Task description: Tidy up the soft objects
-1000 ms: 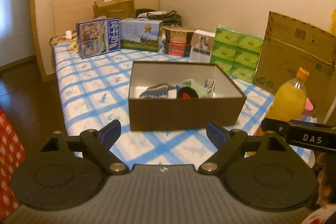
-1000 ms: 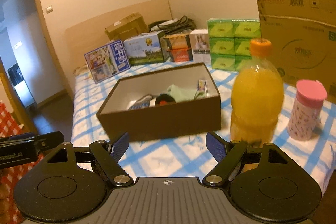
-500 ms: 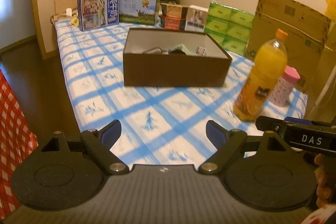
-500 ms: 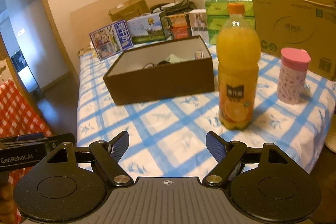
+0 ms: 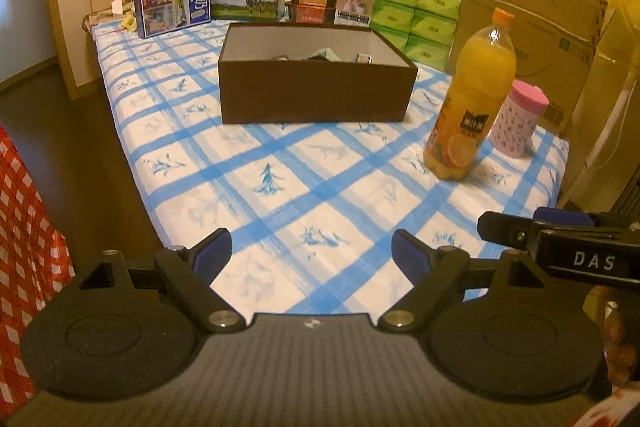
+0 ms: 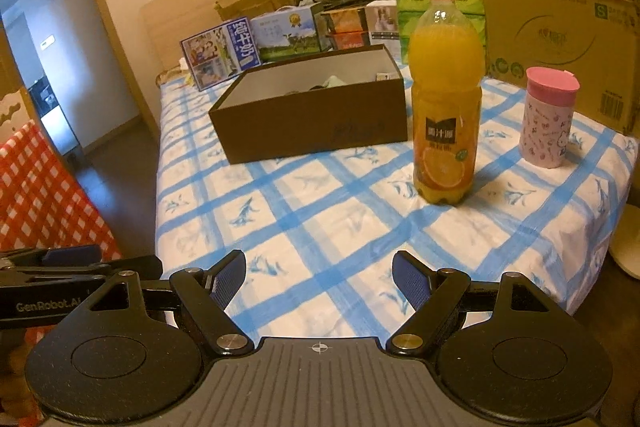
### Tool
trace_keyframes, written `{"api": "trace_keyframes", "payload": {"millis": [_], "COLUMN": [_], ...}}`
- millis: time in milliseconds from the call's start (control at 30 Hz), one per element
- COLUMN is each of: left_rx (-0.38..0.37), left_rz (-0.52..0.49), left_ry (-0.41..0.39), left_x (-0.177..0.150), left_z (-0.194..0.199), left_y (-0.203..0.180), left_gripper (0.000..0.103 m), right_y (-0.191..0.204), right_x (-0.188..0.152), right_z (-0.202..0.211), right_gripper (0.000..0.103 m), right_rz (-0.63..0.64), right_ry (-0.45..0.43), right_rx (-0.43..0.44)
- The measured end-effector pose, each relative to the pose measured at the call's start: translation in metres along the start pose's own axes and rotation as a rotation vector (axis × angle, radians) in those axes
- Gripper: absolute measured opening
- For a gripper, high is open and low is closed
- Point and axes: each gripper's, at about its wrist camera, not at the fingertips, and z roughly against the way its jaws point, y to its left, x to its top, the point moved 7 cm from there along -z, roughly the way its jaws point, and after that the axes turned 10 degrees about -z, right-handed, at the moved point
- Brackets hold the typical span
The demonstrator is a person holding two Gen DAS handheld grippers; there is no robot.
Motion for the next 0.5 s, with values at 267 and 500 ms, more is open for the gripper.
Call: {"api": "trace_keyframes", "payload": {"millis": [267,500], "left_rx": [0.019,0.021], "left_rz": [-0.004,-0.002], "left_ry": [0.034,0.052], "left_x": [-0.013,-0.016], "left_z": [0.002,0.001], "left_y": [0.004,0.003], "left_gripper": [0.086,0.086], "right_y": [-0.004,-0.009], "right_x": [-0.012,-0.014], "right_z": [0.0,-0.002], "right_gripper": [0.08,0.08], "right_rz": [0.001,0.0], "right_ry": [0.018,0.029], "right_rx": [-0.008,-0.012]}}
